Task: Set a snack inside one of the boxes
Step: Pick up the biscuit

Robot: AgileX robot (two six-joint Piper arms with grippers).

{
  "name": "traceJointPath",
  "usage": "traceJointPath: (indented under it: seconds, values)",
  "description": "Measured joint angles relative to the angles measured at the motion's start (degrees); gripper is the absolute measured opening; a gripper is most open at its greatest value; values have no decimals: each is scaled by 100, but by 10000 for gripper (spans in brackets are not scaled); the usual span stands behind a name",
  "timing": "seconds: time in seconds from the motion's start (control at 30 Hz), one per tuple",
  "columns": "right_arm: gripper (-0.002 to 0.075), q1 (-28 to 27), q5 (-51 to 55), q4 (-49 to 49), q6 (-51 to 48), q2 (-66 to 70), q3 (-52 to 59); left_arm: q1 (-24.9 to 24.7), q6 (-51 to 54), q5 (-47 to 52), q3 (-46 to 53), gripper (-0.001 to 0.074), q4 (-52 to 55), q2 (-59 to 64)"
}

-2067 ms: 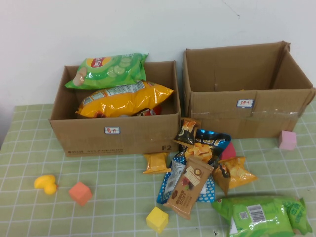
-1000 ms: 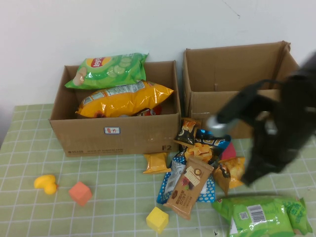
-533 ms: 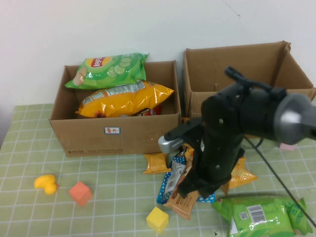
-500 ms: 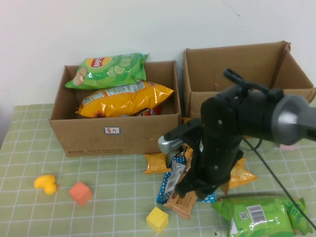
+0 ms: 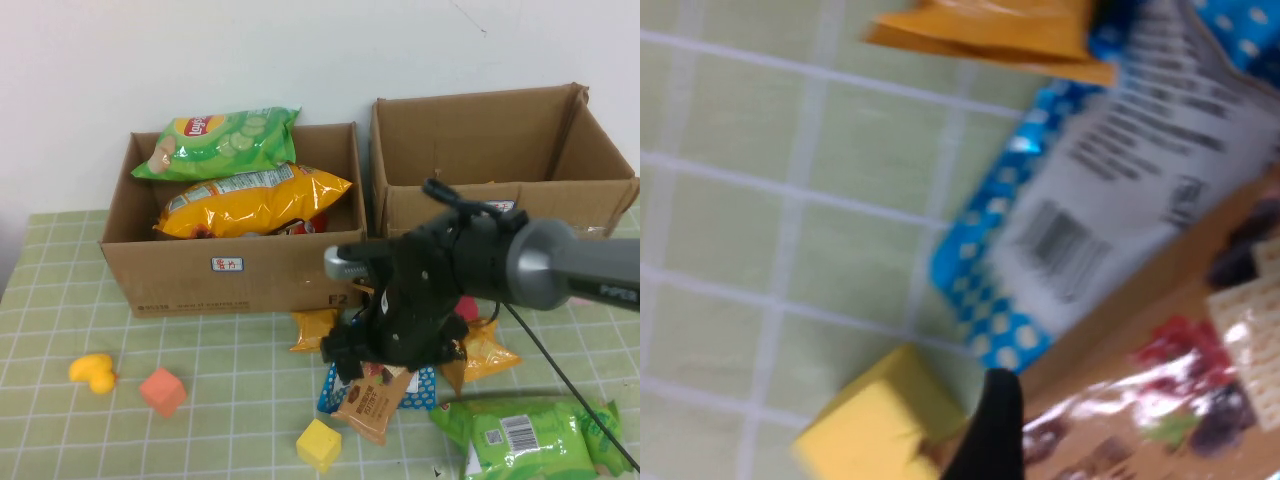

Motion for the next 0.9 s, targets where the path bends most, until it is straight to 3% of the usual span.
traceJointPath:
  seconds: [0.3, 0.37, 0.47, 0.53, 0.6, 0.7, 0.77, 0.9]
  values:
    - [644, -18, -22, -579, 1021, 287, 0, 0, 0, 0, 0, -3, 0, 0]
    - [597, -18, -49, -604, 1058, 290, 0, 0, 0, 0, 0, -3, 0, 0]
    - [461, -18, -71, -614, 1071, 290, 0, 0, 0, 0, 0, -3, 0, 0]
    - [449, -27, -71, -614, 1081, 290, 0, 0, 0, 0, 0, -3, 0, 0]
    - [363, -27, -61, -614, 1081, 290, -10, 0, 0, 0, 0, -3, 0, 0]
    - [311, -27, -8, -614, 1039, 194, -43, 0, 0, 0, 0, -3, 0, 0]
    - [168, -27, 48, -614, 850, 38, -118, 0, 0, 0, 0, -3, 0, 0]
    - [158, -27, 132, -886, 207, -699, -301, 0, 0, 0, 0, -3, 0, 0]
